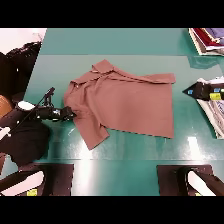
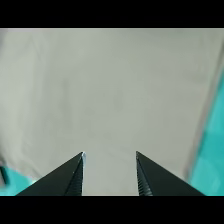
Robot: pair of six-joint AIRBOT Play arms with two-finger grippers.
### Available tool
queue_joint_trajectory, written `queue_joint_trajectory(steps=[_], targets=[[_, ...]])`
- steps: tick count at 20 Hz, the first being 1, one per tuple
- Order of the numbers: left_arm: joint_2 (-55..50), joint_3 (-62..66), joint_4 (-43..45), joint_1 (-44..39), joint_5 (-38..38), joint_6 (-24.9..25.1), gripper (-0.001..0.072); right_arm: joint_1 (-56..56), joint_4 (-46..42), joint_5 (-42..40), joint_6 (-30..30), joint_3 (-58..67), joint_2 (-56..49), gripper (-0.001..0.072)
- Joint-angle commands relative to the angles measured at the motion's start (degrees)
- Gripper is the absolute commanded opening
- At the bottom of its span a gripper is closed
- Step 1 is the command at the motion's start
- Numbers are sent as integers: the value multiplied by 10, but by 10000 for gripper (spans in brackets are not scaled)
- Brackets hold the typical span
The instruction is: Fold the shirts.
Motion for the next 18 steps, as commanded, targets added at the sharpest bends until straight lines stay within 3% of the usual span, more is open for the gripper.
queue_joint_trajectory(steps=[1, 5, 10, 18], targets=[[2, 16, -4, -19, 7, 1, 26, -8, -117, 75, 28, -16, 0, 375], [2, 76, 12, -19, -53, 3, 26, -94, -105, 92, 28, -150, 0, 377], [2, 112, 26, -19, -57, 3, 26, -184, -46, 68, 5, -303, 0, 377], [2, 112, 26, -19, -60, 3, 26, -147, 55, -45, 0, -359, -30, 377]])
